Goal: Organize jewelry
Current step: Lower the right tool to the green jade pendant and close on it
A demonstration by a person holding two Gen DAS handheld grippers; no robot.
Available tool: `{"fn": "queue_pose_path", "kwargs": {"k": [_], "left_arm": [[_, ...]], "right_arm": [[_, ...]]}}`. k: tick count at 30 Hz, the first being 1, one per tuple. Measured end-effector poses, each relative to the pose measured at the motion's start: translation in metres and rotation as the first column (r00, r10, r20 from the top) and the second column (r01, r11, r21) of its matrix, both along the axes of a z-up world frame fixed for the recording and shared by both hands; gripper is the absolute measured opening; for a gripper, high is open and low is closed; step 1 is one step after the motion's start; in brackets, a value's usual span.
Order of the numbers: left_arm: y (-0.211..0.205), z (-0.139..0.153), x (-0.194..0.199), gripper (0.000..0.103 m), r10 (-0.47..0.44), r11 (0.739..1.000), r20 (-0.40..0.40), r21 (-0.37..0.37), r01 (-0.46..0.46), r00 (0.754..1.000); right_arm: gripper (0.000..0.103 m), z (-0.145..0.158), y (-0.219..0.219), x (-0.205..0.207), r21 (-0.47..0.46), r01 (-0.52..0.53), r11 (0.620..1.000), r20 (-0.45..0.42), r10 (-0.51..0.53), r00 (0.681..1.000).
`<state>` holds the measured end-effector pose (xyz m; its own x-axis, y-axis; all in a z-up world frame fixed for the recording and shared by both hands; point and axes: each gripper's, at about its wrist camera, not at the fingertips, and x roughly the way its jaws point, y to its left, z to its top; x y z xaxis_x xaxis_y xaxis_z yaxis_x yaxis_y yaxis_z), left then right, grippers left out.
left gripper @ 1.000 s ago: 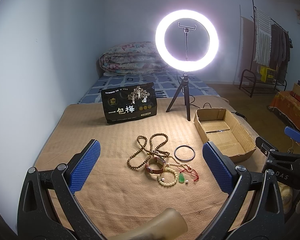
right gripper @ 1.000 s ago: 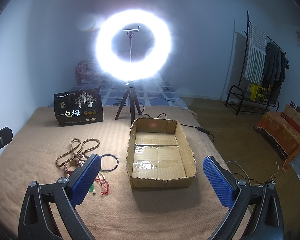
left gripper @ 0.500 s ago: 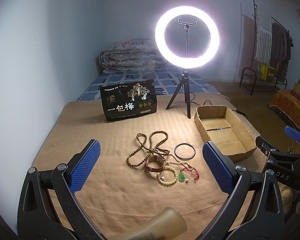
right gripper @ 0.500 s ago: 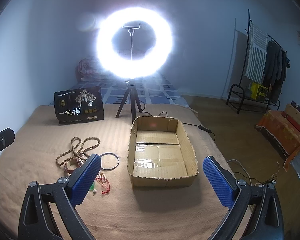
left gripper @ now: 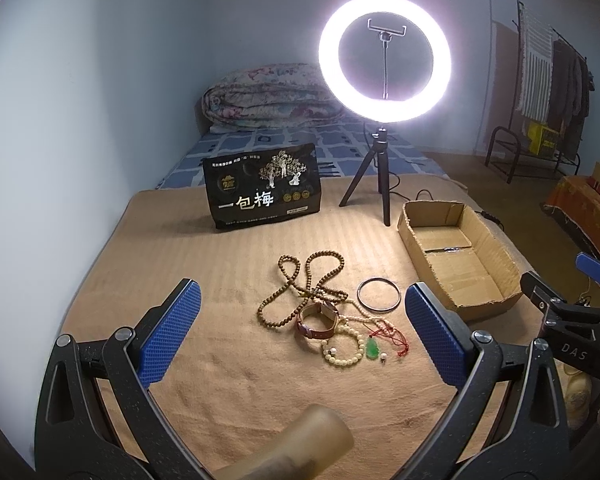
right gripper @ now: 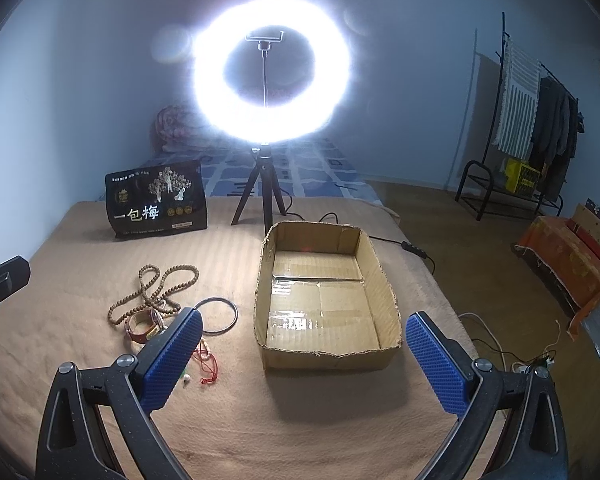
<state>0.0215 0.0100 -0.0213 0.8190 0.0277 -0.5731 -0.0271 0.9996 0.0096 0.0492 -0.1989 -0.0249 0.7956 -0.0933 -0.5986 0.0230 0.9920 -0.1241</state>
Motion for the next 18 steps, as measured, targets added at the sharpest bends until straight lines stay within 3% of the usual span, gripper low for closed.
{"fn": "queue_pose_path", "kwargs": {"k": [12, 18], "left_arm": [[0.022, -0.02, 0.028, 0.103, 0.04, 0.999, -0.08, 0.004, -0.04, 0.996], [0.041, -0.031, 0.045, 0.103, 0.066, 0.997, -0.133, -0.024, -0.069, 0.989]], "right_arm": [[0.103, -0.027, 0.01, 0.024, 0.061, -0.117, 0.991, -0.137, 0.125, 0.983], [0.091, -0.049, 0.024, 0.032, 0.088, -0.211, 0.973, -0.245, 0.227, 0.943]]}}
